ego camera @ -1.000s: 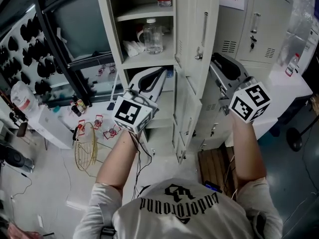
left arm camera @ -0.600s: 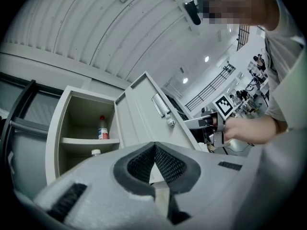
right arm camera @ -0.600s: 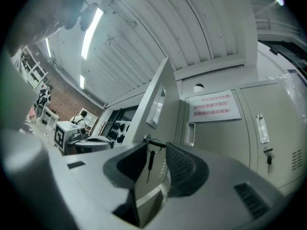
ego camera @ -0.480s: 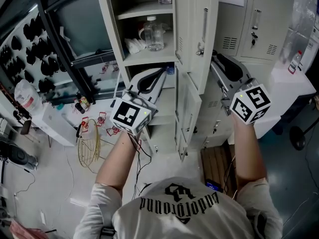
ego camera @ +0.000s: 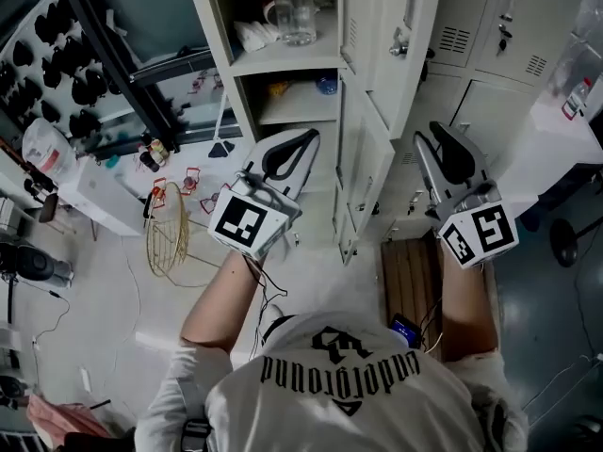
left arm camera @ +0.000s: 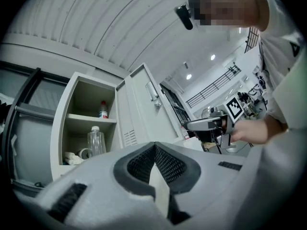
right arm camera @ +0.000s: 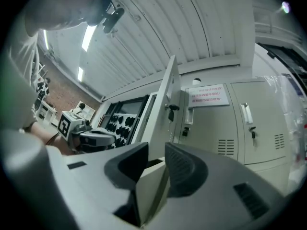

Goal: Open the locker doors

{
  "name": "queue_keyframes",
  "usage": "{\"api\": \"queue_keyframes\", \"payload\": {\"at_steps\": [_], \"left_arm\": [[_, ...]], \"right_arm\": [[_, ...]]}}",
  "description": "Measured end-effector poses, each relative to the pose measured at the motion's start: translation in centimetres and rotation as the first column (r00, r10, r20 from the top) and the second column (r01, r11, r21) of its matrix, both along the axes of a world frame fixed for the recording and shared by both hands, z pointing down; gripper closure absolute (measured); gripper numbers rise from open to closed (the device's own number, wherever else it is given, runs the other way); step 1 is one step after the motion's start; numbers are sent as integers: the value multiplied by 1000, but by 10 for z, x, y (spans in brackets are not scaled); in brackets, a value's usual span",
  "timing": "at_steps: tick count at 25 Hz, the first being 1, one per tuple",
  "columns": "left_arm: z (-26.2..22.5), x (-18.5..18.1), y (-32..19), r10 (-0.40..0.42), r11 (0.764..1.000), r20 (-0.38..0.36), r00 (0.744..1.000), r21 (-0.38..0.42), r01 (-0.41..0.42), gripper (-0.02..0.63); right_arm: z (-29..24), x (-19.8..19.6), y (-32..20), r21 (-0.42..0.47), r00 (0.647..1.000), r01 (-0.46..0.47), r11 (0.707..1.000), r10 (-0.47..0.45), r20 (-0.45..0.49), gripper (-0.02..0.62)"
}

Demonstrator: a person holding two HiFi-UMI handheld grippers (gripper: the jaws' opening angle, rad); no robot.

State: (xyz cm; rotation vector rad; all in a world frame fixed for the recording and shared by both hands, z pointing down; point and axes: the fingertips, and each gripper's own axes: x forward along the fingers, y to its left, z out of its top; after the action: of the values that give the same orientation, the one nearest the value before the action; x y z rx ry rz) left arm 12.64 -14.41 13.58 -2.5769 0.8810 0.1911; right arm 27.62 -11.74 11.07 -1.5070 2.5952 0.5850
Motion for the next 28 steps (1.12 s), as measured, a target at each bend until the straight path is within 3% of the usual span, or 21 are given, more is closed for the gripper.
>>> {"api": "queue_keyframes", "payload": {"at_steps": [8,15,21,28], "left_arm": [[67,-13,9,-27,991,18,999,-128,29,598],[107,-36,25,-24,985,26,999,-171,28,598],[128,-79,44,-4,978,33,999,-207,11,598],[156,-157,68,6,966,38,999,-259,4,598]], "right_arm": [[72,-20,12,-46,999,25,999,-26,-26,540],[122,-49,22,-128,999,41,991,-42,-2,591],[147,-96,40,-167,999,42,985,-44,-7,589],[175,-176,64,-187,999,49,981,-52,-14,591]]}}
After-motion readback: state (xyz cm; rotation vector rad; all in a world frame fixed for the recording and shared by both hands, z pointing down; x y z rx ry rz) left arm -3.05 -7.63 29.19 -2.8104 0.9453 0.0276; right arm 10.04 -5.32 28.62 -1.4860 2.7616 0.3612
